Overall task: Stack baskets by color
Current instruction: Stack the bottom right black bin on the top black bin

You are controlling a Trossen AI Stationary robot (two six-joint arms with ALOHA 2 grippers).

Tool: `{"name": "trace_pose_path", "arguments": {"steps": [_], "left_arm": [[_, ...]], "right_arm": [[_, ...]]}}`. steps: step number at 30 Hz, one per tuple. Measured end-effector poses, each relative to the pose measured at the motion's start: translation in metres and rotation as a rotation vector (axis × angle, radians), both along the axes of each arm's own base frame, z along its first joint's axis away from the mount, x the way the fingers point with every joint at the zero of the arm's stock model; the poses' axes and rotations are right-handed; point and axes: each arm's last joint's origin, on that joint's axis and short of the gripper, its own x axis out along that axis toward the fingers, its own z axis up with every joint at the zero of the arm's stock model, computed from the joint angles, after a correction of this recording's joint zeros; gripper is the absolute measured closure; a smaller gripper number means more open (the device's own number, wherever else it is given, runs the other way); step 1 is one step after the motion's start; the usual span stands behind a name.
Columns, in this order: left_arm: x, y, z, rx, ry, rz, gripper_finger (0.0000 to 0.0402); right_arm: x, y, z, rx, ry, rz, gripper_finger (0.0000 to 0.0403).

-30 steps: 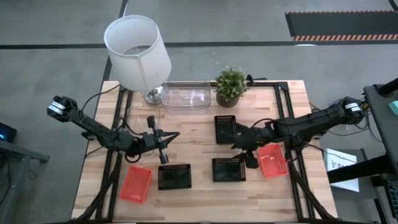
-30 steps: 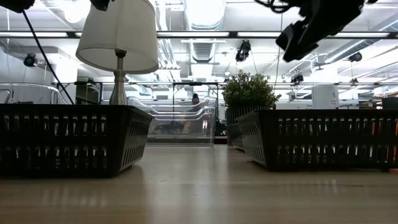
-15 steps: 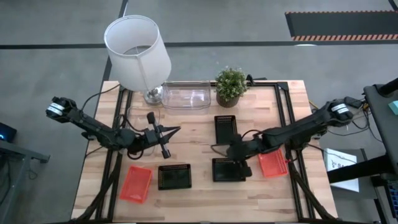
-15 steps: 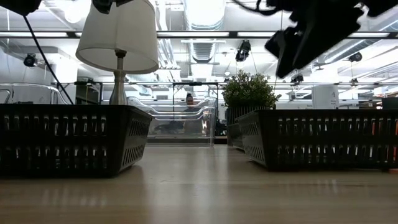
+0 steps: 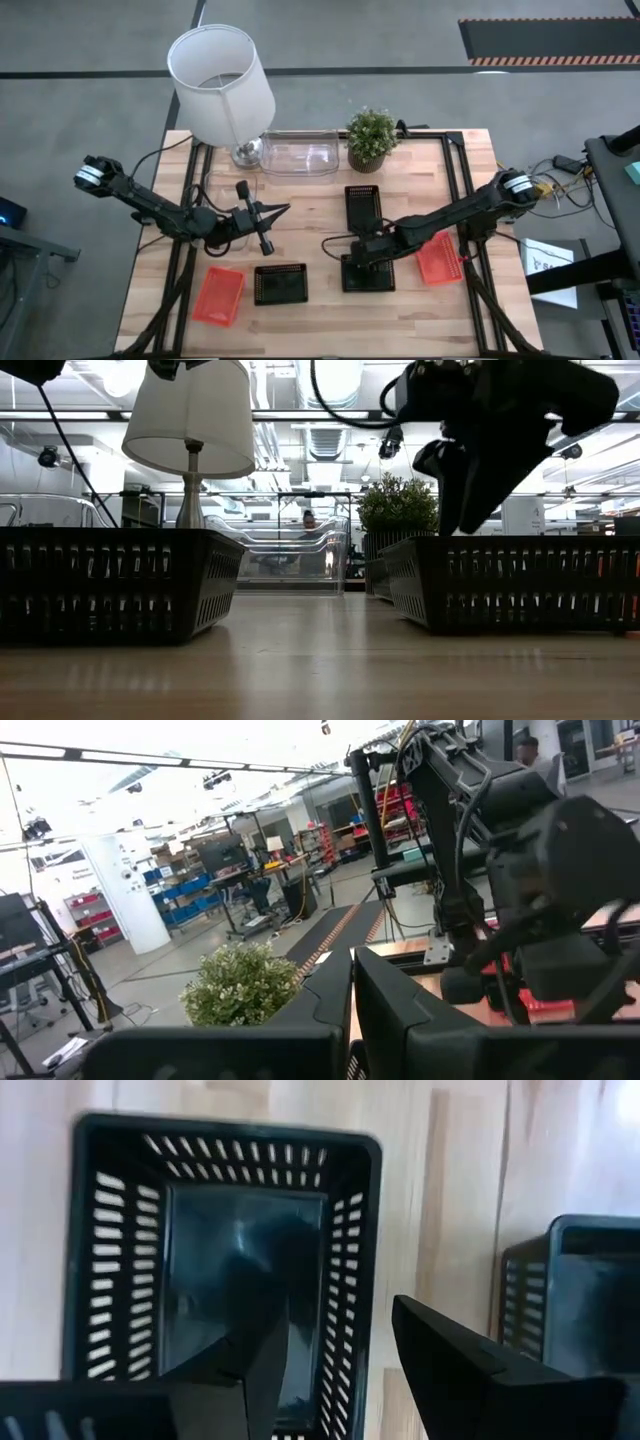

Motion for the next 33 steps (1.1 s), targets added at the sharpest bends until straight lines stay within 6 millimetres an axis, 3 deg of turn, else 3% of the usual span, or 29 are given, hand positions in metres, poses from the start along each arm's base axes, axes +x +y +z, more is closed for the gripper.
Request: {"name": "trace_pose_path", "arguments": {"steps": [8,20,33], "left_arm": [[0.000,0.000,-0.001,0.003,0.005,-0.001,0.0402],[0.000,0.000,-0.001,0.009,0.008,0.001,0.0402],[0.000,0.000,-0.001,0.025,0.014,0.003,0.0402]], "right_arm": [[0.010,0.003,-0.010,-0.042,0.064,-0.015,0.0246],[0.010,0.001,-0.012,-0.098,0.062,-0.023,0.0272],[0.006,0.000,-0.024,-0.095,0.054,-0.021,0.0273]]}}
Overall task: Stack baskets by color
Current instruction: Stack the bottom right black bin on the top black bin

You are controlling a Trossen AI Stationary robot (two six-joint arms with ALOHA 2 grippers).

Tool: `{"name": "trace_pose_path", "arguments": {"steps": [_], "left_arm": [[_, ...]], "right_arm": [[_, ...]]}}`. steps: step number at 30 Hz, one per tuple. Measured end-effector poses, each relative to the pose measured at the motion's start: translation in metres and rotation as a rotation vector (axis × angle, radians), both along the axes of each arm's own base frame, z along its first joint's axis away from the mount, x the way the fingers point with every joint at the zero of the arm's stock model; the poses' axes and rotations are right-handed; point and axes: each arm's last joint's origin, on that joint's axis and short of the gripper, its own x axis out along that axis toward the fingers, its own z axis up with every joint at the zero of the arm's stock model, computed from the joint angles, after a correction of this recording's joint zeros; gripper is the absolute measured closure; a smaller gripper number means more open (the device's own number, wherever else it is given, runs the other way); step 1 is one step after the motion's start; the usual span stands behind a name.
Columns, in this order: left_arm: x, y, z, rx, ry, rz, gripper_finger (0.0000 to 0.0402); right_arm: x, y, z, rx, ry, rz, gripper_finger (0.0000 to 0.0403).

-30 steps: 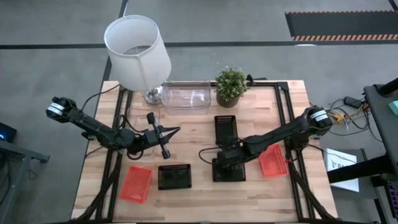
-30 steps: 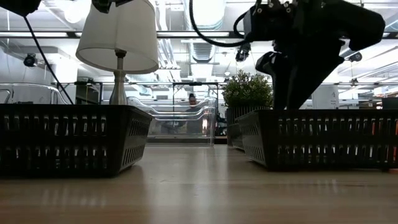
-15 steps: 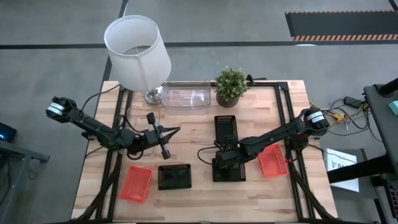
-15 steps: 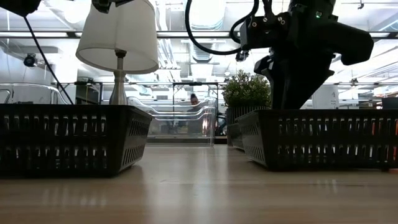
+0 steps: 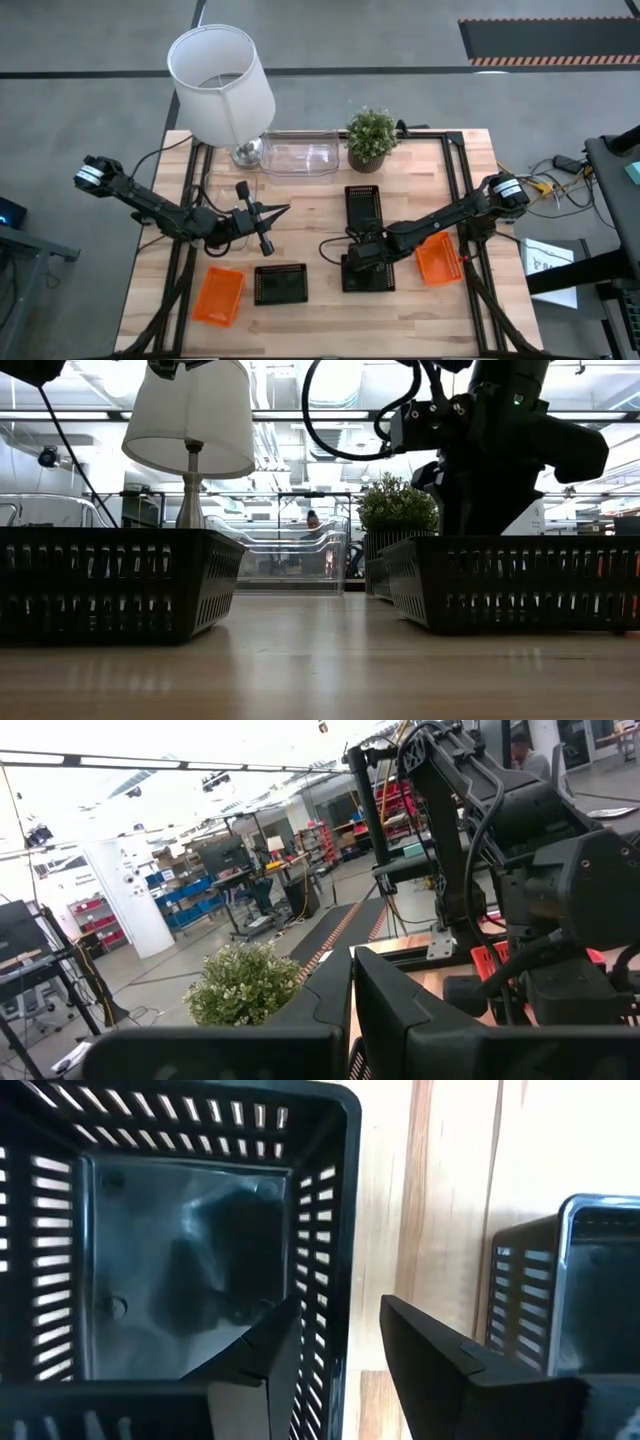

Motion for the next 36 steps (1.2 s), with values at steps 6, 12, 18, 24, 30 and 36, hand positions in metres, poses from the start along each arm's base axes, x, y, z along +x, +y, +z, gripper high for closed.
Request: {"name": "trace_pose_path", "arguments": {"steps": [6,12,18,24,30,36], "left_arm": [[0.000,0.000,0.000,-0.001,-0.001,0.000,0.0402],[0.000,0.000,0.000,-0.001,-0.001,0.000,0.0402],[0.000,0.000,0.001,0.017,-0.001,0.004,0.0402],[-0.003,0.001,0.010,0.102,-0.041,0.032,0.0402],[-0.004,0.002,0.011,0.198,-0.005,0.059,0.0402],[-0.004,0.002,0.011,0.281,0.031,0.081,0.0402]], "right_arm": [[0.000,0.000,-0.001,0.002,-0.006,0.000,0.0313],[0.001,0.000,0.000,0.003,-0.014,0.005,0.0382],[0.002,-0.004,0.001,0.024,-0.012,-0.035,0.0389],[0.008,-0.009,0.024,0.080,-0.048,-0.130,0.0390],[0.011,-0.010,0.062,0.175,-0.174,-0.276,0.0390],[0.006,-0.024,0.089,0.297,-0.241,-0.554,0.0390]]}}
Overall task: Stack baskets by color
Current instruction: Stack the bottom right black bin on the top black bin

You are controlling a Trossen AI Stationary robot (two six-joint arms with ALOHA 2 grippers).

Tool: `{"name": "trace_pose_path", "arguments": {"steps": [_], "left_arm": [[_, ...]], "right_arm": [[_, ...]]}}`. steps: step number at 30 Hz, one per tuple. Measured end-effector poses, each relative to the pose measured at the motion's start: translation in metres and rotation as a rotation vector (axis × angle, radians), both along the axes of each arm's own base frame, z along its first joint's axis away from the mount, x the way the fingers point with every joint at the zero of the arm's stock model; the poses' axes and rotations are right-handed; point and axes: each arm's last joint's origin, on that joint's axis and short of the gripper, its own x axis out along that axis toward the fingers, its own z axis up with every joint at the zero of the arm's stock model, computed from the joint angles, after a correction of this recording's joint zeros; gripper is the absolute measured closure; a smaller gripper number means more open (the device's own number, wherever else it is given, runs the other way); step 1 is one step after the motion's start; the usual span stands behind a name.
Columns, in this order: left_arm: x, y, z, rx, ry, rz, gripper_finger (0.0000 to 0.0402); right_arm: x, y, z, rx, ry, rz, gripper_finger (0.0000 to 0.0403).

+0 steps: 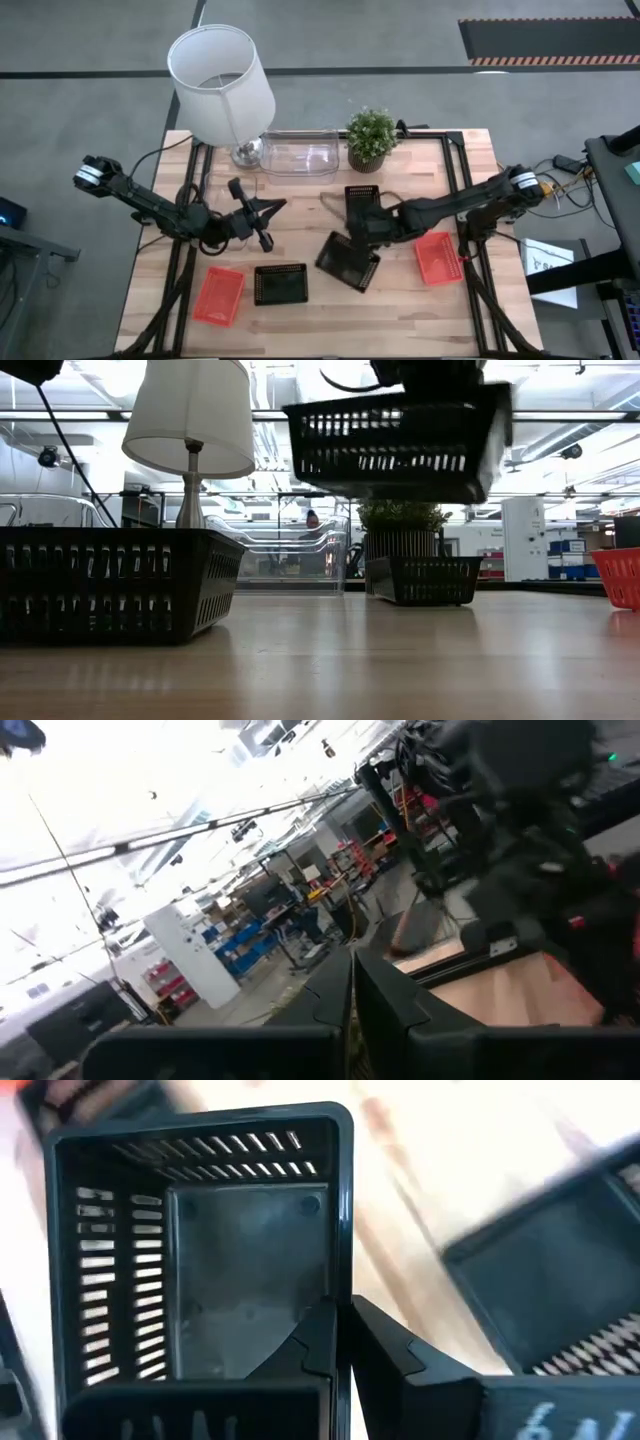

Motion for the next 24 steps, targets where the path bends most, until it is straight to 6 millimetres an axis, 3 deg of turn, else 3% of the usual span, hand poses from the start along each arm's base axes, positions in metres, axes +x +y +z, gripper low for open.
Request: {"name": "trace_pose_path", "arguments": {"steps": [8,15,24], "left_arm": [[0.000,0.001,-0.001,-0.005,0.008,0.025,0.0402],[-0.001,0.001,-0.003,-0.005,0.013,0.030,0.0402],[-0.001,0.001,-0.004,-0.003,0.018,0.033,0.0402]], "right_arm": [[-0.023,-0.021,0.010,-0.053,0.048,-0.396,0.0390],[-0.033,-0.034,0.022,-0.062,0.005,-0.560,0.0390],[-0.044,-0.041,0.013,-0.156,0.037,-0.744,0.0390]]}}
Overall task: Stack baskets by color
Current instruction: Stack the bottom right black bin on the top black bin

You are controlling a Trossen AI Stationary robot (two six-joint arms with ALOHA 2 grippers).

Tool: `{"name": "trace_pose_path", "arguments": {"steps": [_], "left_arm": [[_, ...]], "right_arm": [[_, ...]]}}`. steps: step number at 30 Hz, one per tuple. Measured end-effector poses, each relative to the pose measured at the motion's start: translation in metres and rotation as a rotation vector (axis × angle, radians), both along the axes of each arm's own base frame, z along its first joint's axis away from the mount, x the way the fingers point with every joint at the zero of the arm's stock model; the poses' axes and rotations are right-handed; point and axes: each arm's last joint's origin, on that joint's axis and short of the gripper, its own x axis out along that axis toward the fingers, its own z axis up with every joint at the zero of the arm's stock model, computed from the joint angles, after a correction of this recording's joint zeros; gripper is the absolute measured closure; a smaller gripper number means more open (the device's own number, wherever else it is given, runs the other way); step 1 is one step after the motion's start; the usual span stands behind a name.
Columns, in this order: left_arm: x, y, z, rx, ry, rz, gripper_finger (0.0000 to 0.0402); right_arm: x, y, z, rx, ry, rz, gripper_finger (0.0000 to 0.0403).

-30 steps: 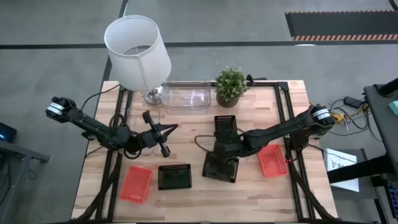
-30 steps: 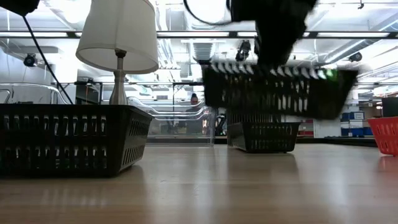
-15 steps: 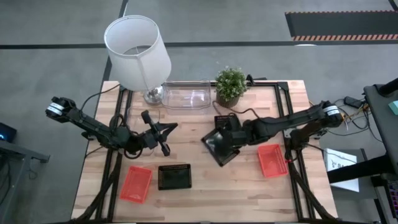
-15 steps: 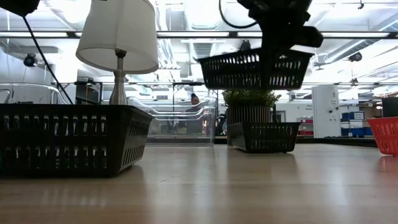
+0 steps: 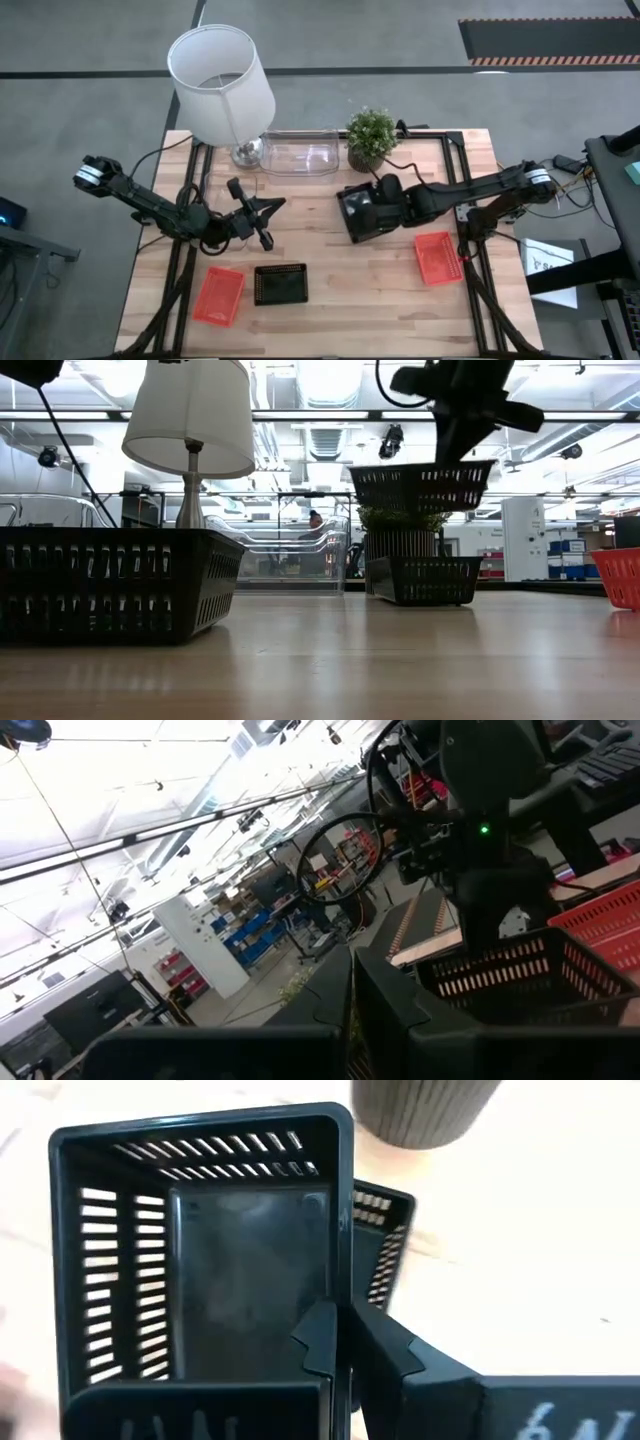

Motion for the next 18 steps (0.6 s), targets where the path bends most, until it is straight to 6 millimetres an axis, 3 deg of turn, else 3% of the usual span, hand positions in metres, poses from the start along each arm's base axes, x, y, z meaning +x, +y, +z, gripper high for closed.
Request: {"name": "trace_pose_path", "arguments": {"steps": [18], "left_arm": [[-0.001,0.001,-0.001,-0.012,0.012,0.051,0.0402]], "right_arm": [[-0.009,-0.014,-0.026,-0.030,0.027,-0.165,0.0390]]}}
